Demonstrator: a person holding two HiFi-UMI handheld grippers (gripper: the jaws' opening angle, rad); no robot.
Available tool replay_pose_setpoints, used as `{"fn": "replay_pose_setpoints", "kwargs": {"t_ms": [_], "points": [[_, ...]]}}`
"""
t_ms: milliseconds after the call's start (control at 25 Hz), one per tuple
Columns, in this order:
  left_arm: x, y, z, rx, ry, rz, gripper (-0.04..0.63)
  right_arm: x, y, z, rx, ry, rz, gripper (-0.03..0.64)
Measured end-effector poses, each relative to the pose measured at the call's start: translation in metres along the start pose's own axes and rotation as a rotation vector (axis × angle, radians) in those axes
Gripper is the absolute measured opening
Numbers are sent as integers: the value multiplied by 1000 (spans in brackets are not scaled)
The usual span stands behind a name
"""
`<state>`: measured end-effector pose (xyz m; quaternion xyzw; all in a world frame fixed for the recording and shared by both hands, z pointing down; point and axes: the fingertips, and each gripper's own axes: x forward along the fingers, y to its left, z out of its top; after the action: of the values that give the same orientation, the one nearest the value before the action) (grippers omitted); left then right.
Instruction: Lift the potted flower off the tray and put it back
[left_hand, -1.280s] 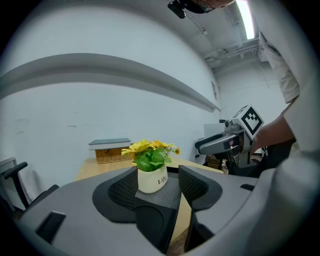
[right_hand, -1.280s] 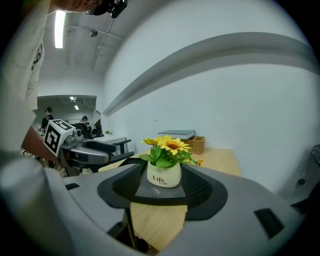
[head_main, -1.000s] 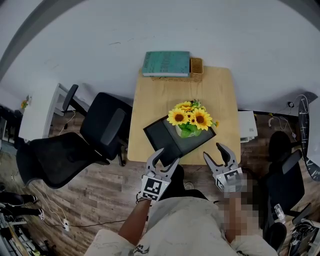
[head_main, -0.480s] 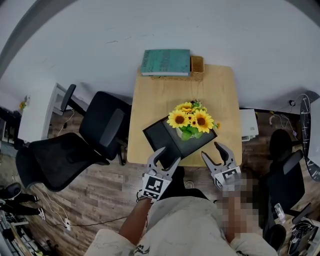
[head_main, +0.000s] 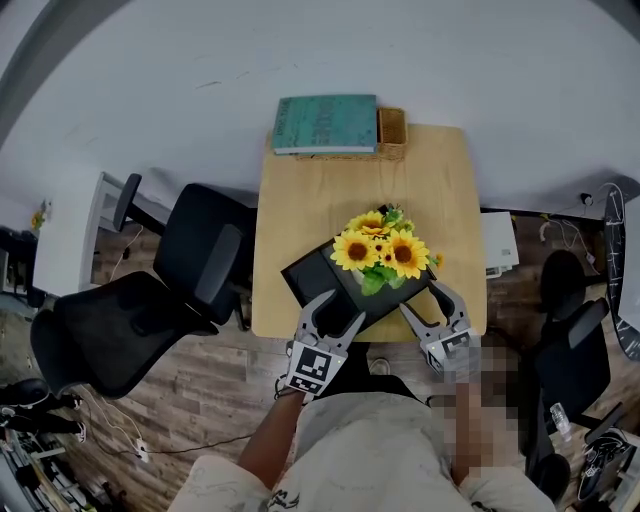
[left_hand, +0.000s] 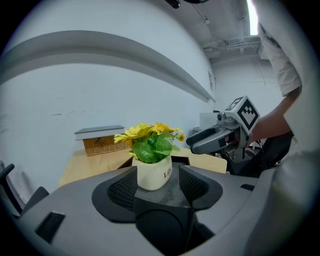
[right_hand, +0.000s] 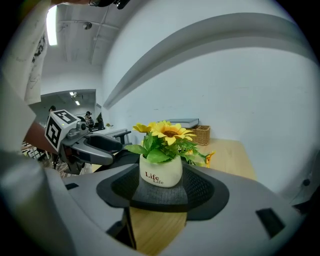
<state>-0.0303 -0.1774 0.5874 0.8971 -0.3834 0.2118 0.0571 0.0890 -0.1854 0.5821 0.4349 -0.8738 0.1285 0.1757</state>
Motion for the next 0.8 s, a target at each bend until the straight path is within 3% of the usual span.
{"fn": "replay_pose_setpoints", "kwargs": {"t_ms": [440, 800], "points": [[37, 18, -19, 4, 113, -66, 267, 40, -10, -12, -27, 105, 58, 318], [60, 22, -26, 39, 156, -144, 278, 65, -17, -18, -55, 181, 87, 347]]}}
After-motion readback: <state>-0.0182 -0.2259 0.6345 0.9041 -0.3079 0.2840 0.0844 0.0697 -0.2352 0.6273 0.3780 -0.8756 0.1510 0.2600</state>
